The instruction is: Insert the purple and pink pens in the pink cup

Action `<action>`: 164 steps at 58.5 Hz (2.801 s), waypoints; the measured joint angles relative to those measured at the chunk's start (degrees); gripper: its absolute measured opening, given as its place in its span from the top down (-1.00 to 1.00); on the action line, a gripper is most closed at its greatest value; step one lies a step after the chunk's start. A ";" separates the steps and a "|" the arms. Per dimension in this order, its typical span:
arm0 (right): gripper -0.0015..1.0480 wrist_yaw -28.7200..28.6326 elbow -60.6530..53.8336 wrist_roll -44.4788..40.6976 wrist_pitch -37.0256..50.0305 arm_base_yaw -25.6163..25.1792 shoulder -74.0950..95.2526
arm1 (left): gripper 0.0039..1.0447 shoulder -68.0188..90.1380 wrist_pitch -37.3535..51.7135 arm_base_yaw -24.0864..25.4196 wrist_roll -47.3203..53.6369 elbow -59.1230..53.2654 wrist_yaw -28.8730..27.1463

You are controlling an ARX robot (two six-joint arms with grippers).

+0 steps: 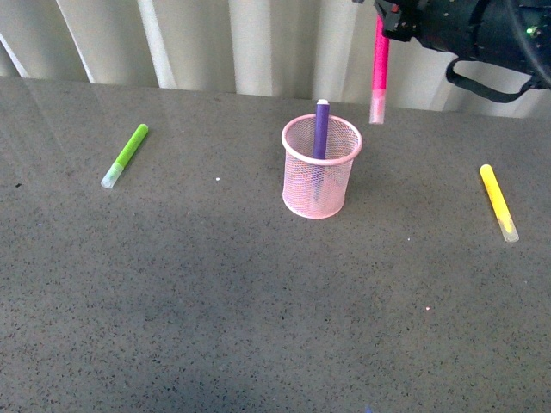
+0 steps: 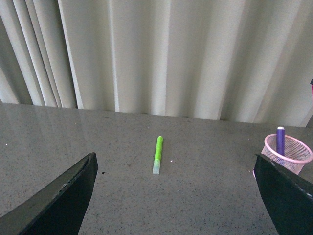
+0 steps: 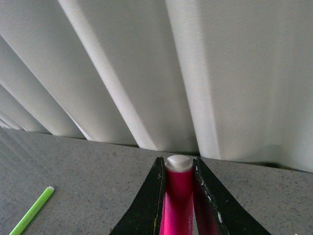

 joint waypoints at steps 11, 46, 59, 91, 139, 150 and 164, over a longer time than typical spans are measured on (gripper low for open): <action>0.78 0.96 2.45 -0.39 -0.48 3.37 1.31 | -0.88 0.00 0.00 0.00 0.00 0.00 0.00; 0.78 1.42 3.48 -1.29 0.70 3.21 5.53 | -0.88 0.00 0.00 0.00 0.00 0.00 0.00; 0.78 1.42 3.56 -1.27 0.74 3.28 5.90 | -0.88 0.00 0.00 0.00 0.00 0.00 0.00; -0.88 1.86 3.72 0.83 1.14 1.75 5.92 | -0.88 0.00 0.00 0.00 0.00 0.00 0.00; -0.87 -9.22 -43.89 -6.71 -0.72 -37.75 -65.18 | -0.88 0.00 0.00 0.00 0.00 0.00 0.00; -0.83 -14.71 -45.83 -5.73 -5.11 -45.22 -73.66 | -0.88 0.00 0.00 0.00 0.00 0.00 0.00; -0.09 -15.37 -49.48 -13.99 -28.09 -38.77 -84.65 | -0.88 0.00 0.00 0.00 0.02 0.00 -0.02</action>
